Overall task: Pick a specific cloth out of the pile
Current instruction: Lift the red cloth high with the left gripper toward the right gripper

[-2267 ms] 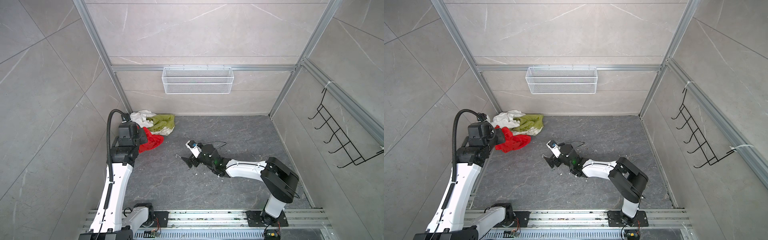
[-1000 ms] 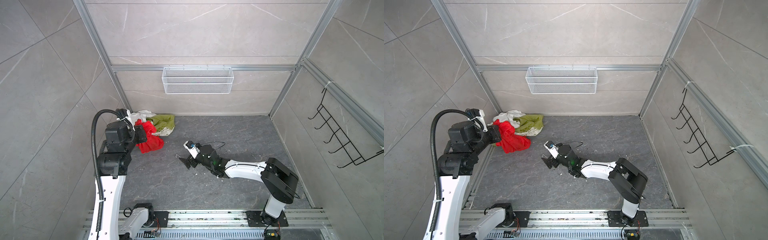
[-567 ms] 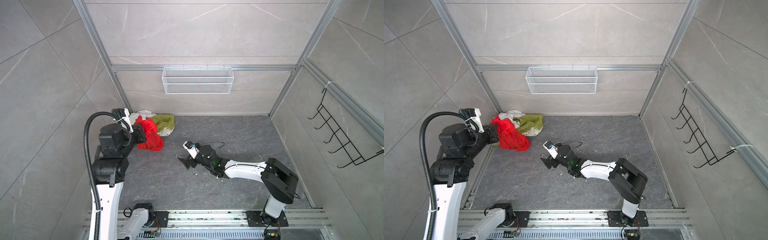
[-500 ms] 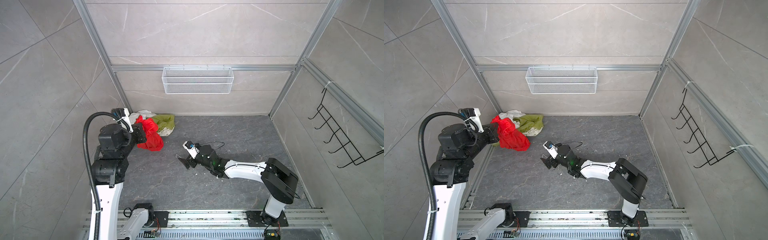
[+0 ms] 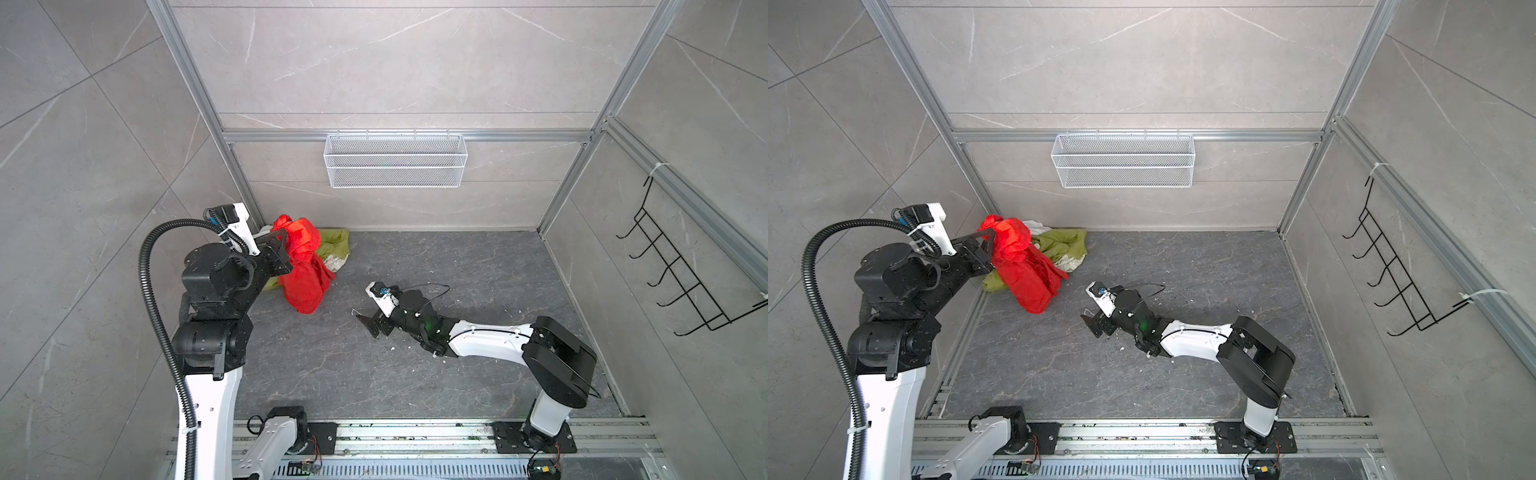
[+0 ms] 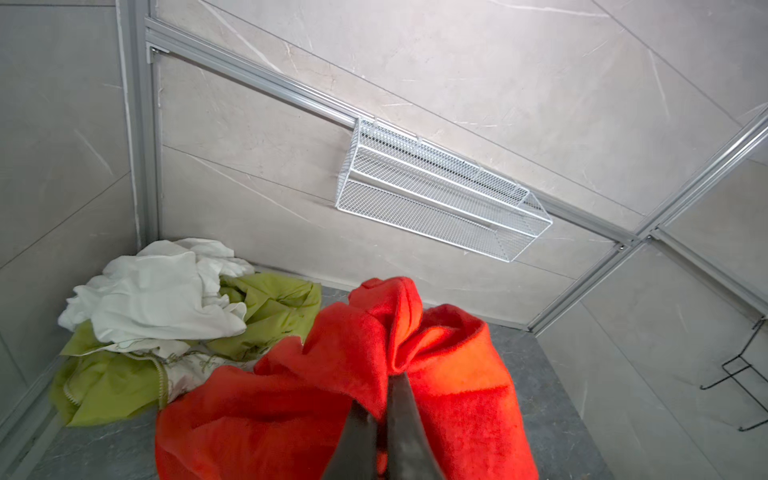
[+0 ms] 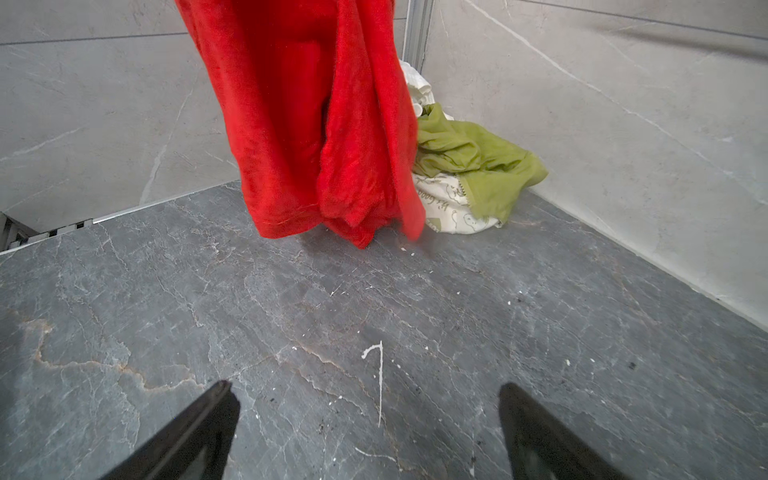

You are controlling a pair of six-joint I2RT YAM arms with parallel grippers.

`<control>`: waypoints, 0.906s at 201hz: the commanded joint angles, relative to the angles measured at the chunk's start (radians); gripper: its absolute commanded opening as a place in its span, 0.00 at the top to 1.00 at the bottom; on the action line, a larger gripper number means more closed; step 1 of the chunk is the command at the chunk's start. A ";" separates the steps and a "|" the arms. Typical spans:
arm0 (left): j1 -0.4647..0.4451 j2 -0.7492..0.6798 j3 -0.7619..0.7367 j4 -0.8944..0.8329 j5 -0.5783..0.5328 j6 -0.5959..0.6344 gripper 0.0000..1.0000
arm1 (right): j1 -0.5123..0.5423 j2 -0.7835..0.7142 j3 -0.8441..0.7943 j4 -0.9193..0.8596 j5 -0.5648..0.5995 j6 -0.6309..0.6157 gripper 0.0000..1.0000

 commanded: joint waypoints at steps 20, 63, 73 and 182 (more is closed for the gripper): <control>-0.003 0.001 0.055 0.152 0.081 -0.090 1.00 | 0.007 -0.047 -0.015 0.041 0.007 -0.012 0.00; -0.003 0.027 0.108 0.174 0.120 -0.137 1.00 | 0.007 -0.062 -0.025 0.056 0.003 -0.012 0.00; -0.004 0.033 0.116 0.186 0.132 -0.152 1.00 | 0.007 -0.066 -0.026 0.057 0.003 -0.013 0.00; -0.102 0.074 0.083 0.251 0.070 -0.284 1.00 | 0.007 -0.129 -0.048 0.089 -0.017 0.000 0.00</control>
